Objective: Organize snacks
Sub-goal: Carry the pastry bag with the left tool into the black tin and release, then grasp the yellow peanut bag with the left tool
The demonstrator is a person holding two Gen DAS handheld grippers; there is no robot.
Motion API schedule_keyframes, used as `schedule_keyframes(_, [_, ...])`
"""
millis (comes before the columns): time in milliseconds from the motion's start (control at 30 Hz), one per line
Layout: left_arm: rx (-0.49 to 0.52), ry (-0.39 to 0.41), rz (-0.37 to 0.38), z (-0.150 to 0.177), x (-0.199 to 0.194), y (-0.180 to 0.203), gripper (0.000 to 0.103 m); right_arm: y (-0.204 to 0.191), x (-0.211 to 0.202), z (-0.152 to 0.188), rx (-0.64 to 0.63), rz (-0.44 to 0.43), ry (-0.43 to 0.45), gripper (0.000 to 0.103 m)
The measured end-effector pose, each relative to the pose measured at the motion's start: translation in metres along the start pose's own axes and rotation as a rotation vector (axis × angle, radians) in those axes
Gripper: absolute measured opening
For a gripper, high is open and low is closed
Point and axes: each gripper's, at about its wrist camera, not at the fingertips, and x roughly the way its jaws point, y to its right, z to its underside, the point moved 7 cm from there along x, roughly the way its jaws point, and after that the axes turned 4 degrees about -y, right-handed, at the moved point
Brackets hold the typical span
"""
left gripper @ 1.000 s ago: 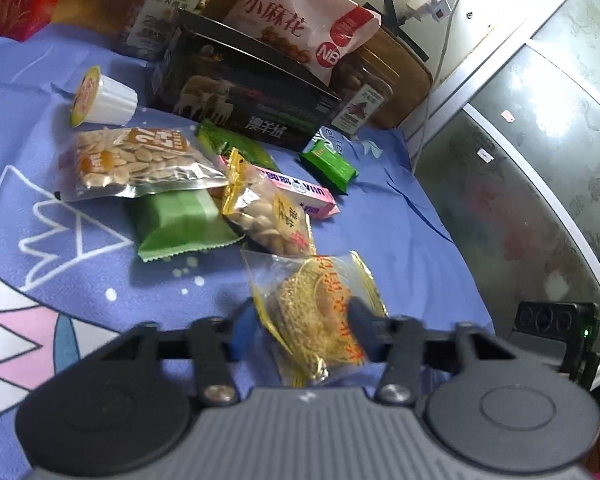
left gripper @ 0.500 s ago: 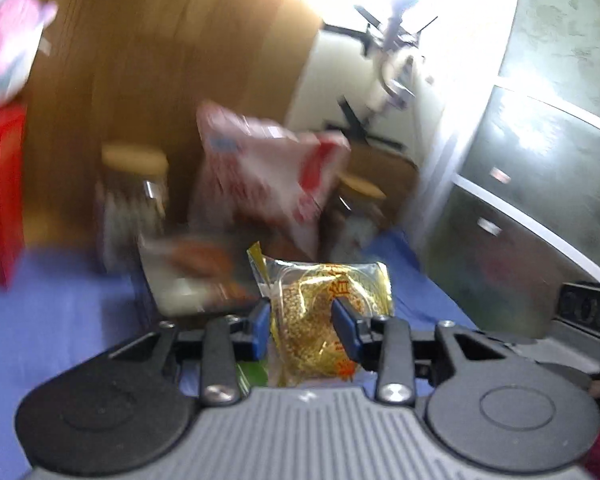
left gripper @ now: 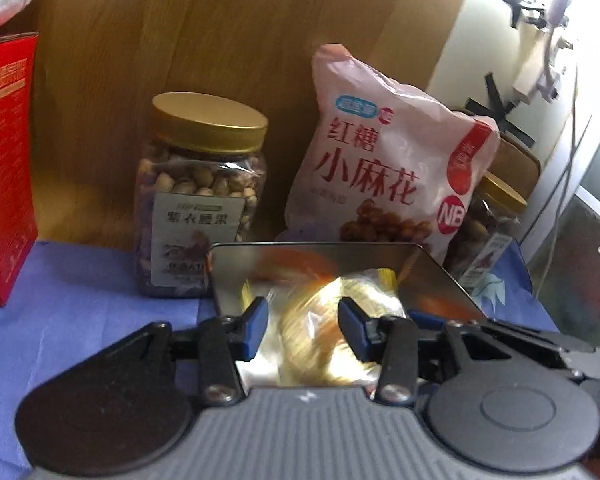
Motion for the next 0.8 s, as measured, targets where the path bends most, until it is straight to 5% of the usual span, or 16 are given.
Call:
schedule_keyframes(233, [0.010, 0.083, 0.070, 0.005, -0.064, 0.016, 0.047, -0.011, -0.048, 0.001, 0.055, -0.046, 0.084, 0.046])
schedule_keyframes(367, [-0.023, 0.129, 0.130, 0.050, -0.126, 0.012, 0.050, -0.029, -0.094, 0.041, 0.057, -0.139, 0.062, 0.046])
schedule_keyframes(567, [-0.087, 0.026, 0.169, 0.134, -0.149, 0.011, 0.050, -0.045, -0.099, 0.111, -0.045, -0.104, -0.090, 0.060])
schedule_keyframes(667, [-0.108, -0.023, 0.166, 0.156, -0.144, 0.014, 0.050, -0.055, -0.085, 0.119, -0.126, -0.096, -0.130, 0.081])
schedule_keyframes(767, [-0.126, -0.033, 0.177, 0.169, -0.150, 0.017, 0.050, -0.067, -0.074, 0.131, -0.243, -0.087, -0.179, 0.080])
schedule_keyframes(800, [-0.122, -0.030, 0.173, 0.171, -0.154, 0.018, 0.050, -0.074, -0.074, 0.134, -0.306, -0.065, -0.186, 0.067])
